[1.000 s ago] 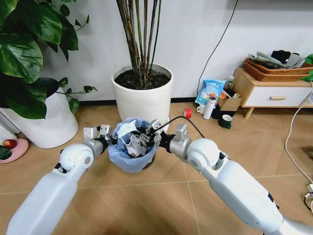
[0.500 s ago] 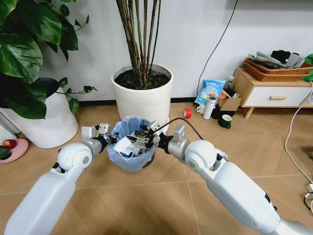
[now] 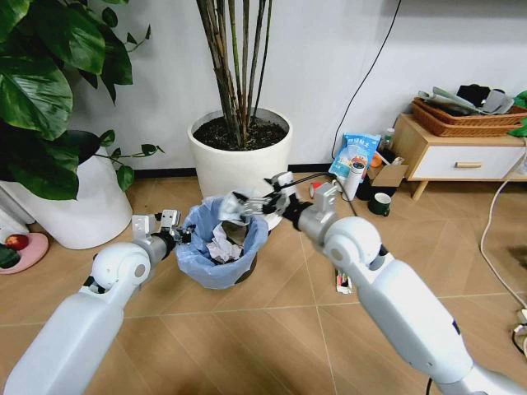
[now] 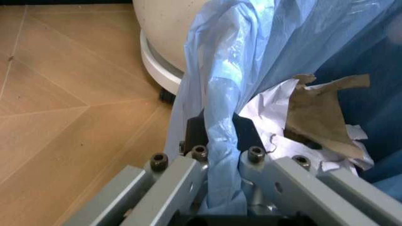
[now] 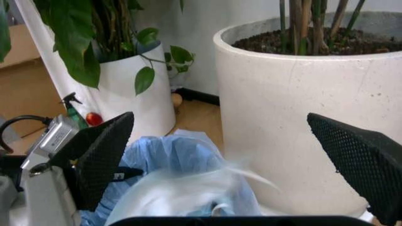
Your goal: Pick up the trash bin and place the garbage on the floor into it.
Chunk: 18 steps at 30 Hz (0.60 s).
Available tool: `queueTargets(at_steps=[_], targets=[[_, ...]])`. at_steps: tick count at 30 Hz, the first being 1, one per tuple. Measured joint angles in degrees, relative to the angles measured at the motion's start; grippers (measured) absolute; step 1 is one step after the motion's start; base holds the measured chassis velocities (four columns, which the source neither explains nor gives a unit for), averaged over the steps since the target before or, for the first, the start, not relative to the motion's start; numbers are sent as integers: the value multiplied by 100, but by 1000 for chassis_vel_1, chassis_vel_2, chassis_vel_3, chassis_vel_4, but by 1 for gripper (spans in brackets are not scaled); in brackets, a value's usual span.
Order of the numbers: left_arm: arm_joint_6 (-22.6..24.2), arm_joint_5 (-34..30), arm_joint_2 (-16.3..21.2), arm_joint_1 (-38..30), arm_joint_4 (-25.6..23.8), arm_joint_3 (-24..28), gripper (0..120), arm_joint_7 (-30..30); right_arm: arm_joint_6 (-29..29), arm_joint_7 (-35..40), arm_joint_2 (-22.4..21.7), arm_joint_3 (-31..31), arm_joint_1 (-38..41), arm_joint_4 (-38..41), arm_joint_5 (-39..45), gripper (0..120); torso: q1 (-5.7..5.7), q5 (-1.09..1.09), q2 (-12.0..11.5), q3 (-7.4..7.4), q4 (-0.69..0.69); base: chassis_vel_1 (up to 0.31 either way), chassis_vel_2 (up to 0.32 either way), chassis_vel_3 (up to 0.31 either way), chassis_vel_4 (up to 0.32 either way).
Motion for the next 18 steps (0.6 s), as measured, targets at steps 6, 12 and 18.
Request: queueTargets(at_steps=[6, 12, 18], targets=[[-2, 4, -6, -18, -2, -8, 0, 2, -2, -5, 108, -114, 62, -66, 1, 100, 0, -1, 0, 0, 2, 0, 0, 0, 0], [-2, 1, 31, 16, -30, -69, 0, -2, -2, 7, 240, -78, 111, -141, -16, 100, 0, -1, 0, 0, 2, 0, 0, 0, 0], [-10, 20, 82, 109, -70, -165, 0, 10, 5, 94, 40, 398, -22, -277, -106, 100, 0, -1, 0, 0, 2, 0, 0, 0, 0]])
